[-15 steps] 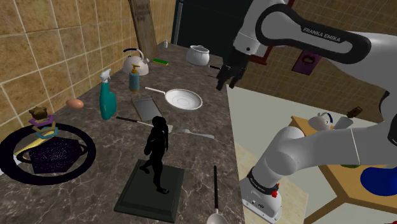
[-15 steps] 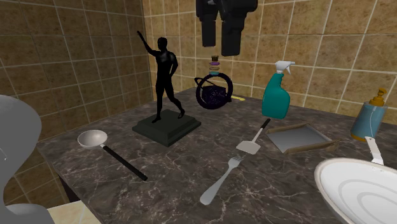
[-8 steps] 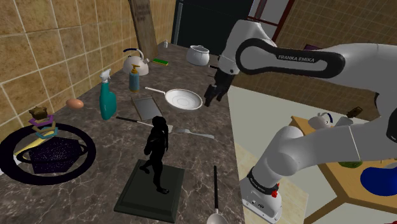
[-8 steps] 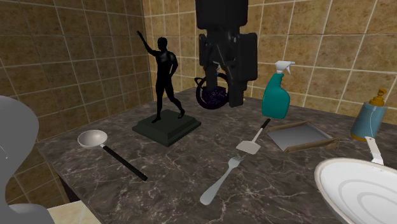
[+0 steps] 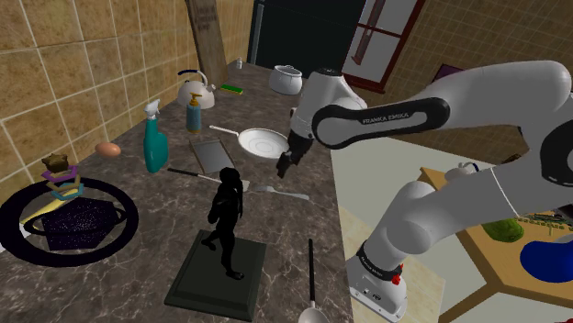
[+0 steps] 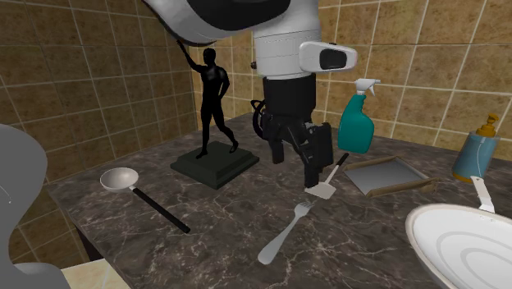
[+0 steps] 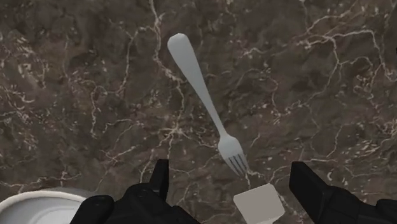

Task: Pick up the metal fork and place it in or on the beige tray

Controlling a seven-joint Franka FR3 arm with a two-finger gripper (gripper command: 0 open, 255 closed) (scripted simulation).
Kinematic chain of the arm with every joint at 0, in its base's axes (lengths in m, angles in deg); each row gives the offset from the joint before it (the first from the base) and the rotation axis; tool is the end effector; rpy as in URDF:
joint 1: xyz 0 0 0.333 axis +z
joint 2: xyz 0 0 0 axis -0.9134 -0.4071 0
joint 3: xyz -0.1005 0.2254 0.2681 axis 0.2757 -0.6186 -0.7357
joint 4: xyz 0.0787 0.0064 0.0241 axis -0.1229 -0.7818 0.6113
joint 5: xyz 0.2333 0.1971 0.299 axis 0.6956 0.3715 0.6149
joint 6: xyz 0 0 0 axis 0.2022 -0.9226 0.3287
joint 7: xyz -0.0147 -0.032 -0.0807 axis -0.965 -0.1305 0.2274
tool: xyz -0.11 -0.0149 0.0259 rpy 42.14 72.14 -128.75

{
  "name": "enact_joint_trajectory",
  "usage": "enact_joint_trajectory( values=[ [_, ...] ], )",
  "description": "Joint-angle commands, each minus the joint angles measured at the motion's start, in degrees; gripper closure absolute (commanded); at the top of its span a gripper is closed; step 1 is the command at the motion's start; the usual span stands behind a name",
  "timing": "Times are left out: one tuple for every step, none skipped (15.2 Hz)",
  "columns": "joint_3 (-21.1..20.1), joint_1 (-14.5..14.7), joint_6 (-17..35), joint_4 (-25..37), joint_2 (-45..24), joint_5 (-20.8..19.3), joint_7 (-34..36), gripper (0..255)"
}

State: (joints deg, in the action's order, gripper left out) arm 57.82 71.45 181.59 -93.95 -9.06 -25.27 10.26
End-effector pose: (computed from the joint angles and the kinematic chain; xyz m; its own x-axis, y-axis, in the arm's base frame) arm 0.3610 0.0774 0.4314 0.9845 0.1405 0.1045 0.1364 -0.9896 0.0456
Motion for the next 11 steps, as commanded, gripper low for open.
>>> enact_joint_trajectory(
  values=[
    [-1.1,0.3,5.2,-1.7,-3.0,-0.8,-0.2,0],
    [-1.6,0.3,7.8,-2.3,-4.9,-1.4,-0.2,0],
    [-2.1,0.2,10.4,-2.8,-7.0,-2.1,-0.1,0],
    [-2.8,0.1,13.0,-3.1,-9.1,-3.0,0.0,0],
    [-3.4,-0.2,15.6,-3.4,-11.4,-4.0,0.3,0],
    [-3.5,-0.2,16.0,-3.4,-11.7,-4.1,0.4,0],
    [-3.6,-0.4,17.0,-3.6,-12.5,-4.4,0.6,0],
    [-3.7,-0.6,18.0,-3.8,-13.3,-4.6,0.7,0],
    [-3.8,-0.8,19.0,-4.0,-14.2,-4.9,0.9,0],
    [-3.9,-1.0,20.0,-4.1,-15.1,-5.2,1.2,0],
    [-4.0,-1.3,21.1,-4.3,-16.0,-5.6,1.4,0]
  ],
)
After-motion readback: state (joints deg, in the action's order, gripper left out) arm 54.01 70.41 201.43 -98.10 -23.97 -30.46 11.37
